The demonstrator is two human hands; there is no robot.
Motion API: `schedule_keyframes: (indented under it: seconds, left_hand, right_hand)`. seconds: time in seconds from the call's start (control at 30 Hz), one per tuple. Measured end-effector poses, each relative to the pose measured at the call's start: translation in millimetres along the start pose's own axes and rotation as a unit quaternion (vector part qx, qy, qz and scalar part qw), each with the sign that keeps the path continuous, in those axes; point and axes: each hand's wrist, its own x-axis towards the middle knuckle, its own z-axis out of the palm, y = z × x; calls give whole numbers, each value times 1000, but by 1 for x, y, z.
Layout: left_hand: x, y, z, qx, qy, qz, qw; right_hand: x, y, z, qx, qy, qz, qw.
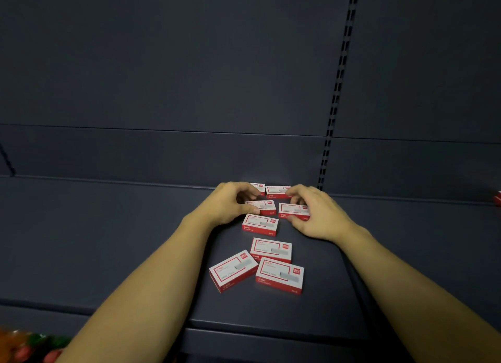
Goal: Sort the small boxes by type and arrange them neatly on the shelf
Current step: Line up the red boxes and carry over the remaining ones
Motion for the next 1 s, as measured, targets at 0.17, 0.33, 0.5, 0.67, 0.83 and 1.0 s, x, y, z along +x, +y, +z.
schedule_keyframes:
  seconds: [0.17, 0.33, 0.5, 0.67, 0.83, 1.0]
  left_hand:
    - [-1, -2, 0, 9, -1, -5, 1000]
    - [-1, -4, 0, 16, -31, 1, 999]
    - [-2, -3, 0, 30, -25, -2, 999]
    - [0, -2, 1, 42, -29, -11, 999]
    - [-1, -1, -1, 58, -43, 2, 997]
    - [-5, 3, -4, 25, -25, -2, 999]
  right_hand:
    - [1, 4, 0, -5, 18, 19, 1000]
    - [2, 6, 3, -3, 16, 16, 1000]
    - [2, 8, 3, 23, 18, 21, 999]
    - [3, 7, 2, 43, 0, 28, 999]
    - [3, 6, 2, 55, -5, 36, 998]
    - [2, 0, -3, 64, -3, 47, 997]
